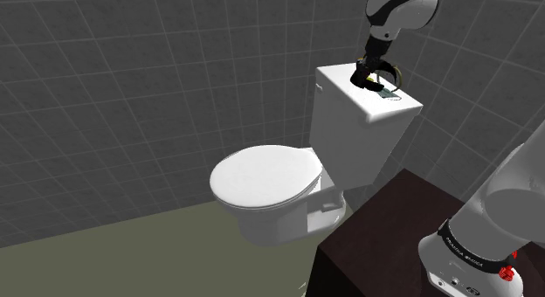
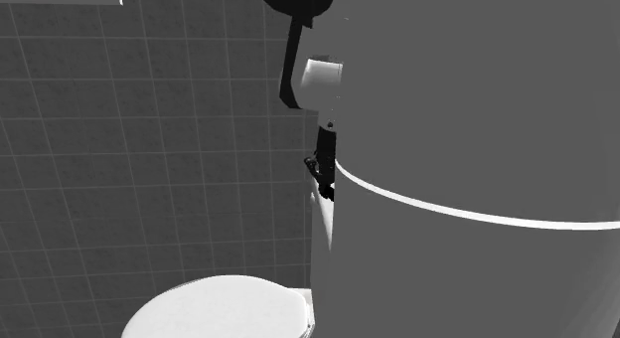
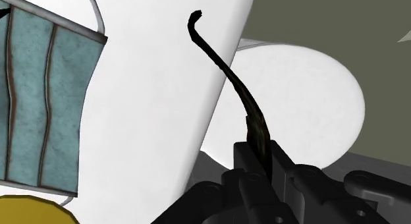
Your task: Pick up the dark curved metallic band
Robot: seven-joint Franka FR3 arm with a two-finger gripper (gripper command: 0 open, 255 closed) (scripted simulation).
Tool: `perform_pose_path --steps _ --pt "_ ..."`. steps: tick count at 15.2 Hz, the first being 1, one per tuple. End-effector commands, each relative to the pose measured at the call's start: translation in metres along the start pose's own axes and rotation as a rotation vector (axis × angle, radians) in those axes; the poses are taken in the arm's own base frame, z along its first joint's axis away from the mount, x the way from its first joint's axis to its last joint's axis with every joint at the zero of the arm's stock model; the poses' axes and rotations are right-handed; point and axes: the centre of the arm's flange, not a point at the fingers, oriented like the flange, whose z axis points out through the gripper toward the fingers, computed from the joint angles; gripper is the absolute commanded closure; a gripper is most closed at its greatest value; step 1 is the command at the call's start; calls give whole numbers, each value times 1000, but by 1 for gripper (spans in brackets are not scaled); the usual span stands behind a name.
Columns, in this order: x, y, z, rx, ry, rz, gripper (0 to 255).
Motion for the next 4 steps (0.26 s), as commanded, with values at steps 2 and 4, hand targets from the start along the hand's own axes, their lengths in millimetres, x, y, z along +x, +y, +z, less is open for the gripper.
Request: perform_pose_path --steps 2,4 --pt "3 -2 -15 0 0 0 255" --pt "3 -2 -16 0 0 0 255"
